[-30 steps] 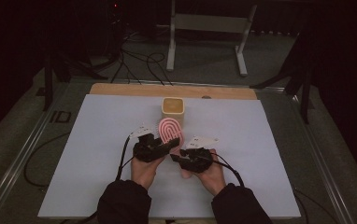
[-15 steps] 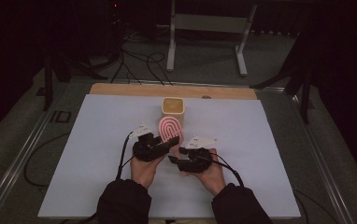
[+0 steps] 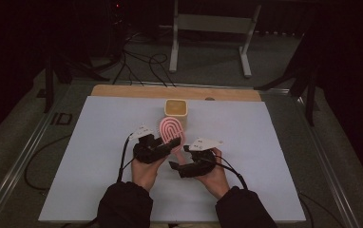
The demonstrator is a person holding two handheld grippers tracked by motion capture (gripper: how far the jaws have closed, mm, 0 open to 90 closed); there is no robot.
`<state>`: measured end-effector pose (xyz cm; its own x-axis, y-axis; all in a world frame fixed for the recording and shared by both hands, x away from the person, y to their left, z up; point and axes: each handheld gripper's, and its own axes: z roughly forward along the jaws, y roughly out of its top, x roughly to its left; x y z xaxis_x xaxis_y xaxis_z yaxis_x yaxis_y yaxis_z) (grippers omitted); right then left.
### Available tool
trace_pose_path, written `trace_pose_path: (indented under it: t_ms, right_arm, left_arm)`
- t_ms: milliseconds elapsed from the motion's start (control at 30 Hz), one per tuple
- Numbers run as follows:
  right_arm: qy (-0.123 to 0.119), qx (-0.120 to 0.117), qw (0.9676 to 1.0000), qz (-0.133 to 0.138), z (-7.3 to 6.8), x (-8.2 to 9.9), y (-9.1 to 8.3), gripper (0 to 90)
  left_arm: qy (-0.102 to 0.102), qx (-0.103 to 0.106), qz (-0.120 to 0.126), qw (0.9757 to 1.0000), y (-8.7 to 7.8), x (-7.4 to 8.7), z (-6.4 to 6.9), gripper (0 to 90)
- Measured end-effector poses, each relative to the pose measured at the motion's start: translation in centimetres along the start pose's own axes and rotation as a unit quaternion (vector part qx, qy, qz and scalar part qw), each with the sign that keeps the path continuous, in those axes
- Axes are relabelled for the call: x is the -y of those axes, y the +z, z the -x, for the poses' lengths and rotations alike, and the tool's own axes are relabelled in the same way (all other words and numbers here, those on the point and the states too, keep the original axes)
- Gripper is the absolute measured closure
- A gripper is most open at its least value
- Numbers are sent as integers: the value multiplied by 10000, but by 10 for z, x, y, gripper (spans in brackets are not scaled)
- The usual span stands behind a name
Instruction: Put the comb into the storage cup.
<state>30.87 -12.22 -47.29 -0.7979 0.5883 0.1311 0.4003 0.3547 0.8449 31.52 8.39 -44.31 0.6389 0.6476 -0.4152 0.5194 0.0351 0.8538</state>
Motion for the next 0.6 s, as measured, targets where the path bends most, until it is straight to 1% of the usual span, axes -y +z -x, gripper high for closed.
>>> trace_pose_path:
  t_ms: [100,133,233,333,500,600]
  right_arm:
    - [73,20,10000,15,0,0,0,90]
    - [51,17,10000,4,0,0,0,86]
    - [39,17,10000,2,1,0,-1,83]
    - [108,54,9999,31,1,-1,-3,83]
    - [104,126,9998,121,4,-3,-10,84]
    - [85,142,9998,131,4,-3,-11,84]
  left_arm:
    - [5,-8,31,10000,-2,-1,0,648]
    - [9,-18,38,10000,-2,-1,-1,648]
    - [21,-31,46,10000,-3,-2,-2,648]
    - [21,-48,66,10000,-4,-3,-2,648]
    - [73,-87,82,9999,-7,-4,-3,648]
    - [109,-108,91,9998,-10,-5,-3,648]
